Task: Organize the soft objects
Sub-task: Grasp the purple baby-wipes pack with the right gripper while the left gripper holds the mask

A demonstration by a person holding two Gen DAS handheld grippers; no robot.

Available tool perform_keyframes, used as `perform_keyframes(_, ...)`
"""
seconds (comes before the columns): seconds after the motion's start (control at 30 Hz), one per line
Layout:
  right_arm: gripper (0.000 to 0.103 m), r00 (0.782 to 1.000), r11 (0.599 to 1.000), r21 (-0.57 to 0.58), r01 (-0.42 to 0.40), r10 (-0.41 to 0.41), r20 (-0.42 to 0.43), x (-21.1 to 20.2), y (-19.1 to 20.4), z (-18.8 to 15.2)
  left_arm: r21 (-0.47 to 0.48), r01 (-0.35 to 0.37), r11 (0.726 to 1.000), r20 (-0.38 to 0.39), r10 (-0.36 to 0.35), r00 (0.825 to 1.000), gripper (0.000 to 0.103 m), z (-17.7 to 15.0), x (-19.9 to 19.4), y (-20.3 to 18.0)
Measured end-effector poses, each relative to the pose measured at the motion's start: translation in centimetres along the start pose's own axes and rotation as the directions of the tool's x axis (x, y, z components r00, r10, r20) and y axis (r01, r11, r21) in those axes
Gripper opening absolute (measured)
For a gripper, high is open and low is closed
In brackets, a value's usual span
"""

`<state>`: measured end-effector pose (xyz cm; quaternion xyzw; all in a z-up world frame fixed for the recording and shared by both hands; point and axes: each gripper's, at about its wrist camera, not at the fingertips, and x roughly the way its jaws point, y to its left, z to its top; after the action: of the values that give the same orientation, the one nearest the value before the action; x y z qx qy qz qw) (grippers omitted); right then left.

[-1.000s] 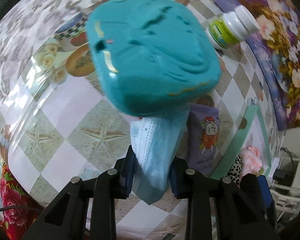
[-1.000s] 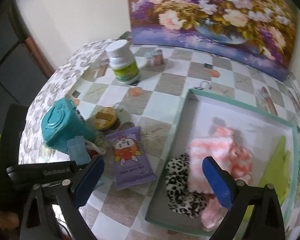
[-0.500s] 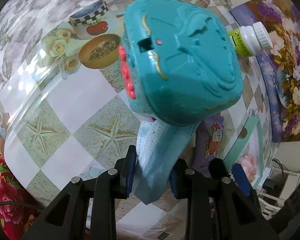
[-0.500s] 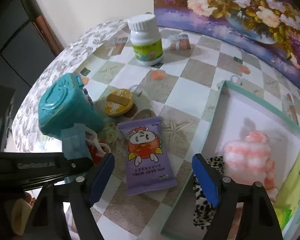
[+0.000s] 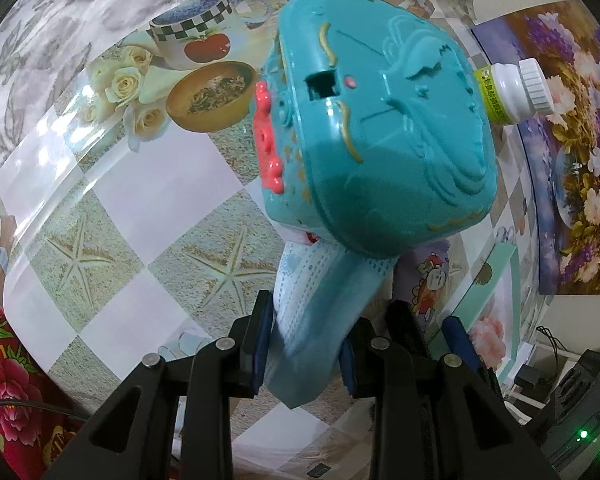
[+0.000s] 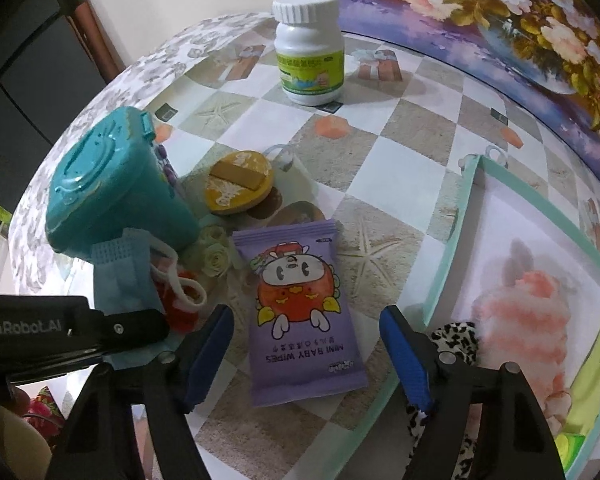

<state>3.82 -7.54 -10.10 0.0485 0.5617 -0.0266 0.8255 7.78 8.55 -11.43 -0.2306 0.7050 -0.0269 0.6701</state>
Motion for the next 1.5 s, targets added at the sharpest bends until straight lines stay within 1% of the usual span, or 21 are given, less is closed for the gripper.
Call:
perform_keyframes(0.07,0.075,1.000,1.000,-0.012,0.003,-0.003,-0.022,0.6,0.4,-0.1,-0.001,-0.001,1.000,-0.001,0.001,1.000,0.031,0.0,0.0,0.2)
perform_keyframes(0.1,0.071,0.999,1.000,-0.018,0.010,-0.011,-0.031,0.9,0.5,-0.2,-0.003,0.000,1.000,-0.001,0.000,1.000,0.031,0.0,0.1,0.2)
perform_keyframes(0.13,0.069,0.999,1.000,-0.025,0.019,-0.020,-0.040,1.3,0.5,-0.3,-0.005,-0.001,1.000,-0.001,0.001,1.000,0.031,-0.1,0.2,0.2)
perform_keyframes(0.27,0.067,0.999,0.999,-0.031,0.036,-0.037,-0.036,1.3,0.8,-0.4,-0.007,-0.004,1.000,-0.002,0.004,1.000,0.031,-0.3,0.4,0.1)
perform_keyframes(0.37,0.060,0.998,0.998,-0.030,0.046,-0.047,-0.029,1.3,0.8,-0.5,-0.007,-0.006,1.000,-0.002,0.006,1.000,0.031,-0.4,0.6,0.0)
perform_keyframes(0.47,0.059,0.998,0.999,-0.024,0.049,-0.050,-0.027,1.2,0.8,-0.7,-0.002,-0.010,1.000,-0.002,0.010,1.000,0.031,-0.4,0.5,-0.2)
perform_keyframes(0.53,0.056,0.998,0.999,-0.021,0.050,-0.051,-0.027,1.1,0.8,-0.7,0.001,-0.012,1.000,-0.004,0.012,1.000,0.031,-0.5,0.6,-0.4)
perform_keyframes(0.63,0.054,0.999,0.999,0.000,0.035,-0.035,-0.026,0.8,0.4,-0.7,0.002,-0.011,1.000,-0.004,0.012,1.000,0.031,-0.5,0.6,-0.6)
perform_keyframes(0.87,0.051,1.000,0.999,0.030,0.027,-0.026,-0.014,-0.2,-0.2,-0.6,0.018,-0.004,1.000,0.002,0.004,1.000,0.030,-0.6,0.2,-1.1)
perform_keyframes(1.23,0.050,0.999,0.998,0.058,-0.001,-0.001,0.032,-2.4,-0.7,-0.9,0.048,0.046,0.998,0.011,-0.047,0.999,0.024,-1.1,-1.0,-1.6)
perform_keyframes(1.5,0.050,0.998,0.996,0.092,-0.014,0.007,0.070,-4.5,-1.6,-0.7,0.085,0.077,0.993,0.028,-0.079,0.996,0.020,-1.9,-2.1,-2.8)
